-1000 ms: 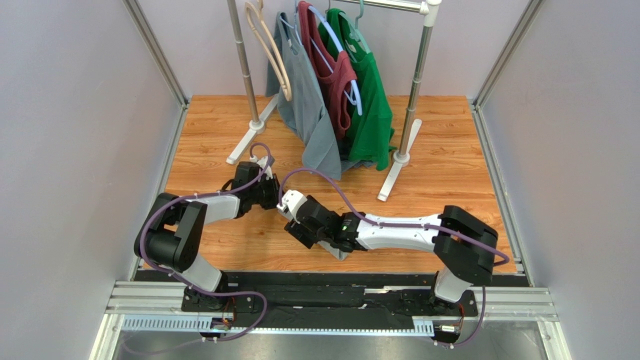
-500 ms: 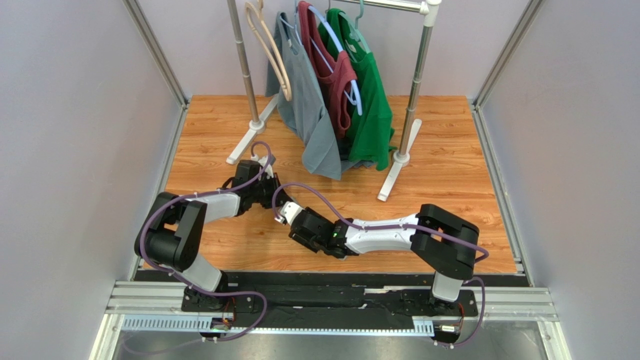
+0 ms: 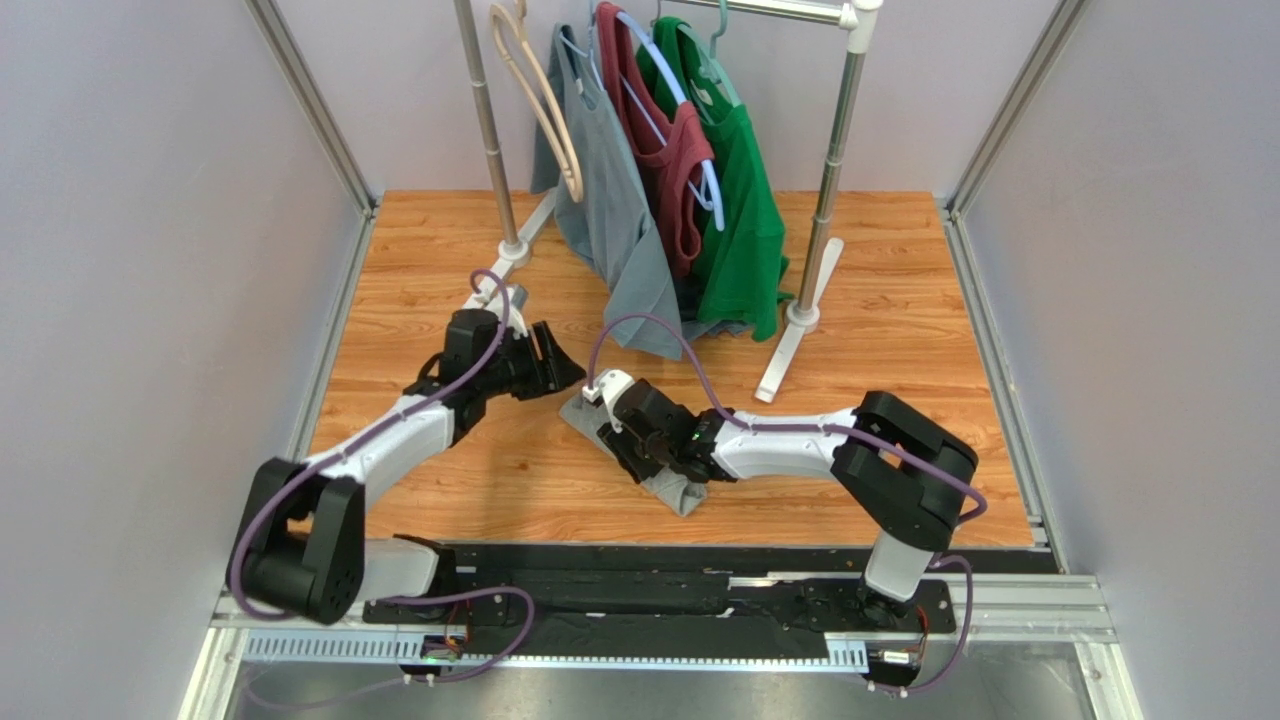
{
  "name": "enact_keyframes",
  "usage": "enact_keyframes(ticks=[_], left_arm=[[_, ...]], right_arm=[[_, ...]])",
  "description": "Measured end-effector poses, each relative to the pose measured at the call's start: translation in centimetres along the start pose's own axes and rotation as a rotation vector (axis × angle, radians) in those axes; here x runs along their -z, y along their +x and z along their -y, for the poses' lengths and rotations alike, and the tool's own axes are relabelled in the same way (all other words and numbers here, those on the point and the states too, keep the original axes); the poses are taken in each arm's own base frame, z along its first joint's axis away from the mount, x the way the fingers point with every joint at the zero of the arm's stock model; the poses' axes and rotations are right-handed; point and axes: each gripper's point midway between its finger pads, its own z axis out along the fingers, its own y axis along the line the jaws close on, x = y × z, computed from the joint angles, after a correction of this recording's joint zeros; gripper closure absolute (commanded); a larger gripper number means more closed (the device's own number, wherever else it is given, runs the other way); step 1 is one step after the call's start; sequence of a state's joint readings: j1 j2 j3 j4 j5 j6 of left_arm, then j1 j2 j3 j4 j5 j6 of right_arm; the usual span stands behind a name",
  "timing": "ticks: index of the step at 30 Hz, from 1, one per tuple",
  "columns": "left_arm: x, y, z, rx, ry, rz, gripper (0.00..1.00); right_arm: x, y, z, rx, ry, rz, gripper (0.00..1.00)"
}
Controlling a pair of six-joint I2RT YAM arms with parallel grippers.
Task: Fold the napkin, place the utensils inside, and roll it up
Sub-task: Adjust the napkin at the center of the board.
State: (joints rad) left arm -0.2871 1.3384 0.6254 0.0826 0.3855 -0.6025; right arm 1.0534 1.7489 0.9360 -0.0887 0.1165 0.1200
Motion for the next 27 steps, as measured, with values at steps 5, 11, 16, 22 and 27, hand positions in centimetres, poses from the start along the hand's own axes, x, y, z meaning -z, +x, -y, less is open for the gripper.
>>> enact_keyframes(ticks=[5, 11, 16, 22, 27], left_arm=[[3.5, -3.1, 0.9, -0.022, -0.037, 0.143, 0.37], [6.7, -4.0, 0.9, -0.017, -0.084, 0.213, 0.37], [9.3, -4.5, 1.6, -0.026, -0.100, 0.249, 0.36], [12.5, -5.9, 3.2, -0.068, -0.093, 0.309, 0.36], [14.3, -6.0, 3.9, -0.100, -0.093, 0.327, 0.36]], right_arm=[[-0.1, -0.5, -0.3, -0.079, -0.086, 0.016, 0.64], [-0.5, -1.3, -1.5, -0.147, -0.180, 0.034, 0.64], [-1.4, -2.3, -2.8, -0.176, -0.244, 0.054, 0.65], [-2.4, -3.8, -3.2, -0.188, -0.257, 0.069, 0.65], [-3.8, -5.5, -3.5, -0.187, -0.259, 0.084, 0.65]])
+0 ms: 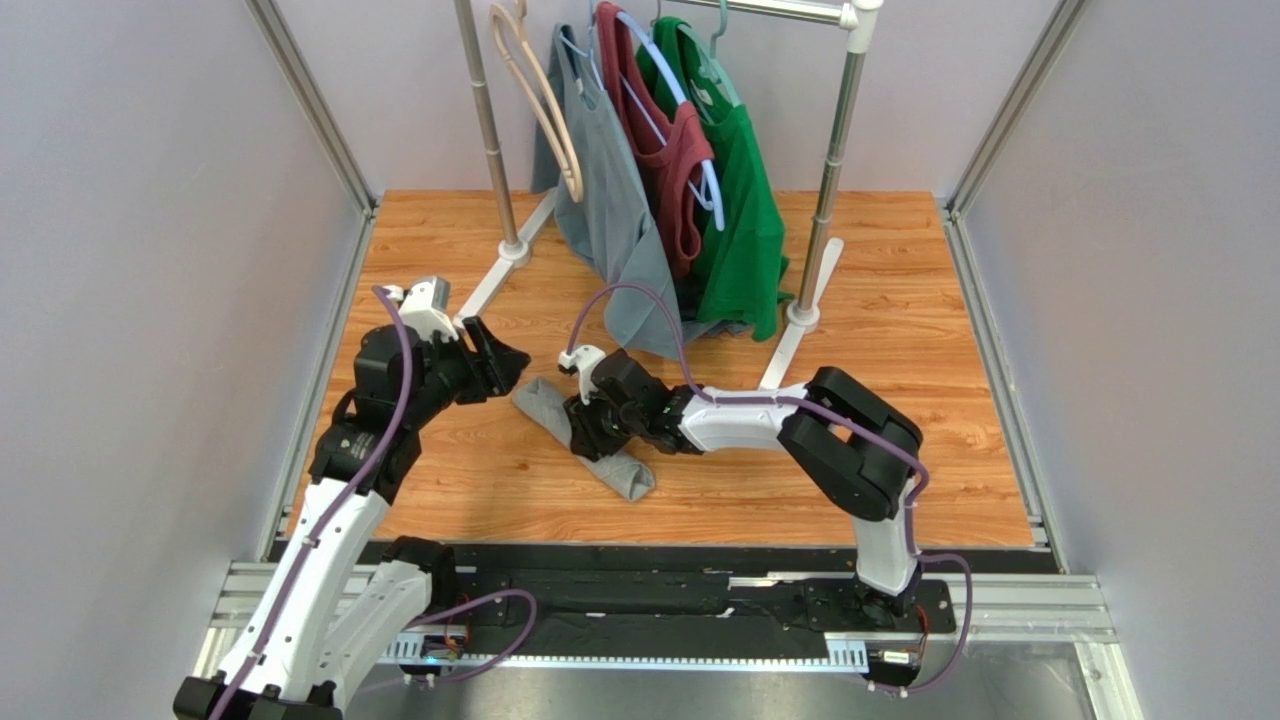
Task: Fold the napkin, place the utensils inside, and roll it up
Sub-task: Adjust the napkin at the center of the board.
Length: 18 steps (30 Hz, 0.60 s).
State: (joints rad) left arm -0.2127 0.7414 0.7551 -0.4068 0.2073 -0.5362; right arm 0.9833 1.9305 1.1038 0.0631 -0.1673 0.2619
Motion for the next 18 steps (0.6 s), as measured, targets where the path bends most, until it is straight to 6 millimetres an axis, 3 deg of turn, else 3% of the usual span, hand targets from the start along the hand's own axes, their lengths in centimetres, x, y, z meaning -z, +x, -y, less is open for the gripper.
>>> enact_keyframes(ticks=[18], left_arm=[[2.3, 0.0, 0.6, -0.077, 0.028, 0.007, 0.35]], right_arm=[[-6.4, -6.2, -1.3, -0.019, -0.102, 0.052, 0.64]])
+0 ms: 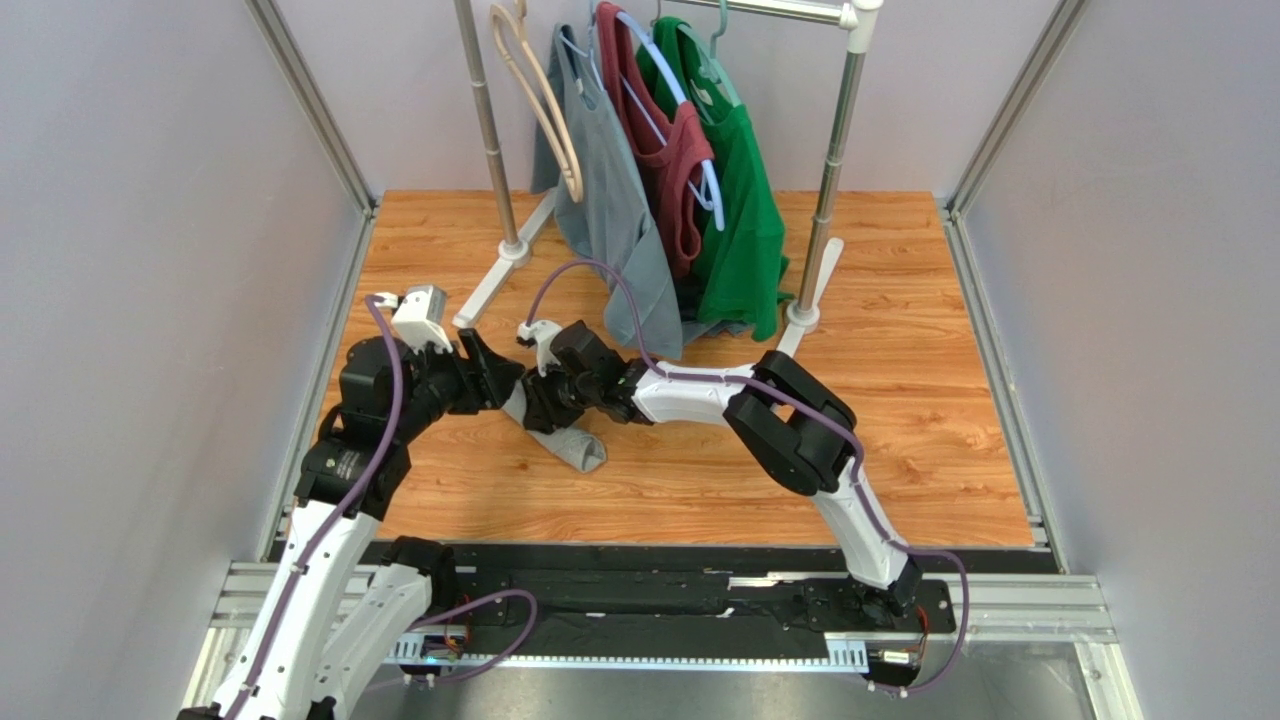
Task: Fold the napkin, place the utensils inside, and roll it up
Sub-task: Adjust the napkin at the center of the board.
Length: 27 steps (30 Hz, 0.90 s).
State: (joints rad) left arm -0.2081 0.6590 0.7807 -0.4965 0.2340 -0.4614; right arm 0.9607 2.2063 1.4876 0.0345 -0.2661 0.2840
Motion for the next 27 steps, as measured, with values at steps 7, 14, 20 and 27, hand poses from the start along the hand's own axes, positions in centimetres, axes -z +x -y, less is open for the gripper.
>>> enact_keyframes(ticks=[7, 14, 20, 27], left_arm=[[0.3, 0.1, 0.1, -0.001, 0.004, -0.002, 0.35], [0.3, 0.2, 0.2, -0.003, 0.013, -0.006, 0.34], [0.3, 0.2, 0.3, -0.003, 0.017, -0.007, 0.34], [0.2, 0.2, 0.3, -0.003, 0.015, -0.009, 0.34]], right_arm=[[-0.9, -1.0, 0.4, -0.045, -0.042, 0.005, 0.63], [-1.6, -1.9, 0.8, -0.071, -0.050, 0.016, 0.42], [-1.5, -2.2, 0.8, -0.069, -0.046, 0.019, 0.32], [-1.1, -2.8, 0.7, -0.057, -0.037, 0.029, 0.00]])
